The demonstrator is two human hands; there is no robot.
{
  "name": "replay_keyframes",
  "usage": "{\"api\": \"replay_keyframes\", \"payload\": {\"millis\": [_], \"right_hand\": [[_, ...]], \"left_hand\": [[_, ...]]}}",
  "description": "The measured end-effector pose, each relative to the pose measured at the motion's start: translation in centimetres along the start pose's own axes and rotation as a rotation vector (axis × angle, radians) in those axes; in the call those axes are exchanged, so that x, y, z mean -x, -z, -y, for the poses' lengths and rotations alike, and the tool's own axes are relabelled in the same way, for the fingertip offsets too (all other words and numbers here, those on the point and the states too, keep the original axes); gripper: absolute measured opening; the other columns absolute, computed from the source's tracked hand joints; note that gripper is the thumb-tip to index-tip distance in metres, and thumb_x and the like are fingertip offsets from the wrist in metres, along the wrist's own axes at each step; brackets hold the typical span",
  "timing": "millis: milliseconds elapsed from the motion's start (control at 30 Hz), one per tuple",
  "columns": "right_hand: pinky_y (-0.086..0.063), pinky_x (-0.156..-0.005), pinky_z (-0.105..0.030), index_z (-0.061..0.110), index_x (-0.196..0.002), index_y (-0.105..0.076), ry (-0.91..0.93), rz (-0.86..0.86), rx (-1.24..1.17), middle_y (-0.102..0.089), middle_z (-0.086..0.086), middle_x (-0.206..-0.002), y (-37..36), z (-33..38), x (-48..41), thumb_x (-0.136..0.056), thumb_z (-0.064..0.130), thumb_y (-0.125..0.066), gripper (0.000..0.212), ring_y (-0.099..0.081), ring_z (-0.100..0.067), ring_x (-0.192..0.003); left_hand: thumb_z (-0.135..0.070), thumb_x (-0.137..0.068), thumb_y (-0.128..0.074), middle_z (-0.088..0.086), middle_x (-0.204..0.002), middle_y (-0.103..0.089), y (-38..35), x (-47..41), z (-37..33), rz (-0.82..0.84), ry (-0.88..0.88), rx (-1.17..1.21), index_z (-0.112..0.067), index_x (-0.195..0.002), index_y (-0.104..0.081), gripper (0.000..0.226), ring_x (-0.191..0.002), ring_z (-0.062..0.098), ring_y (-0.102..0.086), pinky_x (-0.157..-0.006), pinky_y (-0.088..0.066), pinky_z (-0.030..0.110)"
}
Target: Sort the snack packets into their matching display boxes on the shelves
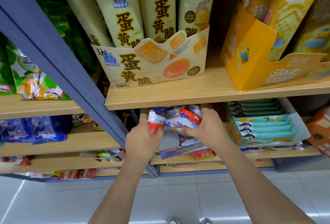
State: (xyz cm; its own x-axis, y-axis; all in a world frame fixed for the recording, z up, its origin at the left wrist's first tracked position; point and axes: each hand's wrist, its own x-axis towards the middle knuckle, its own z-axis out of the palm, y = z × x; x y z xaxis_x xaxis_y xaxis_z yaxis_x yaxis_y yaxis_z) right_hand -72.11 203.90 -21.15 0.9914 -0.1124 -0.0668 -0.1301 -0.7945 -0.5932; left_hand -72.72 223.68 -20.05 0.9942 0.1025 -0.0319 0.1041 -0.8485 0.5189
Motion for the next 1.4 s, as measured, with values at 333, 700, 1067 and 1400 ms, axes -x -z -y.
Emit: {"api": "replay_keyframes", "payload": {"millis": [333,700,1067,1400], "right_hand": [[-0.053,-0.084,-0.039,0.025,-0.125,-0.051,0.225,0.280,0.331,-0.067,-0.007,-0.114,-5.1,3.8,-3.1,-0.071,0.047,-0.077,0.064,-0.064,-0.033,-0.106],[-0.049,-0.090,-0.035,0.026,-0.112,-0.064,-0.238,0.229,-0.641,-0.071,0.001,-0.104,-0.5,2.6,1.5,-0.099,0.048,-0.047,0.031,-0.064,-0.022,-0.106],[-0.054,-0.053,-0.024,0.022,-0.109,-0.065,-0.447,0.161,-1.248,-0.077,-0.001,-0.096,0.1,0.2,4.9,-0.086,-0.004,-0.068,0.035,-0.073,-0.015,-0.080],[-0.054,-0.068,-0.016,0.029,-0.116,-0.053,-0.129,0.028,-0.663,-0.065,0.008,-0.105,-0.6,0.9,4.1,-0.088,0.007,-0.070,0.040,-0.065,-0.007,-0.097]], "left_hand": [[-0.041,-0.082,-0.074,-0.016,-0.086,-0.064,2.6,5.2,2.0,-0.126,-0.003,0.264,-0.039,-0.102,-0.052,0.030,-0.075,0.000,-0.061,-0.053,-0.041,0.010],[-0.013,-0.074,-0.083,-0.025,-0.099,-0.066,2.7,4.3,2.8,-0.038,-0.203,0.436,-0.044,-0.098,-0.066,0.043,-0.096,-0.004,-0.061,-0.076,-0.048,0.010],[0.011,-0.081,-0.059,-0.011,-0.139,-0.046,0.8,1.5,3.3,0.090,-0.401,0.130,-0.029,-0.131,-0.057,0.064,-0.132,0.008,-0.037,-0.103,-0.034,0.018],[-0.004,-0.087,-0.067,-0.017,-0.123,-0.058,0.5,-0.2,1.7,0.311,-0.179,0.599,-0.039,-0.125,-0.049,0.055,-0.114,-0.006,-0.053,-0.094,-0.050,0.023]]}}
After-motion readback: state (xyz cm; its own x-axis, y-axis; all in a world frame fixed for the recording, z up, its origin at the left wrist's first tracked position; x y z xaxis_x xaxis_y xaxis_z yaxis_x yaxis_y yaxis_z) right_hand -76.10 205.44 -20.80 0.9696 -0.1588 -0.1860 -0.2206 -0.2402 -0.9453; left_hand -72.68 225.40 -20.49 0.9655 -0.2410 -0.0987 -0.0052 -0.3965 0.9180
